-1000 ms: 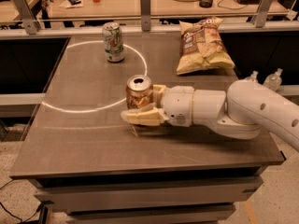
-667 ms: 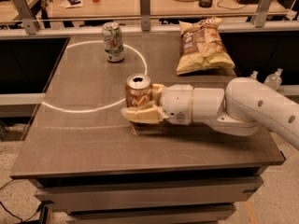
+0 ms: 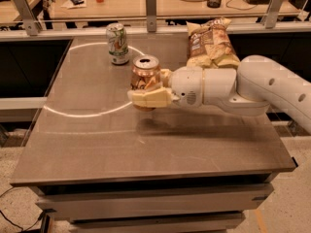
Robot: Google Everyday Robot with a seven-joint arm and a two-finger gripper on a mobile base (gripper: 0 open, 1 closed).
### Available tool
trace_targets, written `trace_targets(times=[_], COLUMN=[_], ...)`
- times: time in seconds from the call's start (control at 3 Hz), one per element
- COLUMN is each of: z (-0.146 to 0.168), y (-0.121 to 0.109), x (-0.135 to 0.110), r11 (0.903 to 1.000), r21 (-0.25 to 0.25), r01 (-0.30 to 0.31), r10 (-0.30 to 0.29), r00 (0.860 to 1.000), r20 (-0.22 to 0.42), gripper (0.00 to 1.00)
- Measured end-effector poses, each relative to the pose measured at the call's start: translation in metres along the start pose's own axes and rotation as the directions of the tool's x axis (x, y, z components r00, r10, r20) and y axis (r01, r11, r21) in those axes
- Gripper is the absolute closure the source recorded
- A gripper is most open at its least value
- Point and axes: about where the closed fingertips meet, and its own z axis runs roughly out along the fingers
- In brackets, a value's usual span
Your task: Knock orange can over
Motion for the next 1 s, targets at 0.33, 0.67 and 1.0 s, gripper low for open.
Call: trace_targets(times=[0.33, 0.67, 1.0], z=[-0.008, -0.018, -0.024], y=[0.001, 0.014, 0.036], x=[-0.032, -0.059, -0.075], r11=[0.9910, 0.9166, 0.7462], r21=[-0.060, -0.154, -0.287], r01=[0.120, 0.369, 0.601], r10=[-0.119, -0.364, -0.606], r00=[0.993, 0.929, 0.791], r20=[0.019, 0.061, 0.082], gripper=[1.00, 1.00, 1.00])
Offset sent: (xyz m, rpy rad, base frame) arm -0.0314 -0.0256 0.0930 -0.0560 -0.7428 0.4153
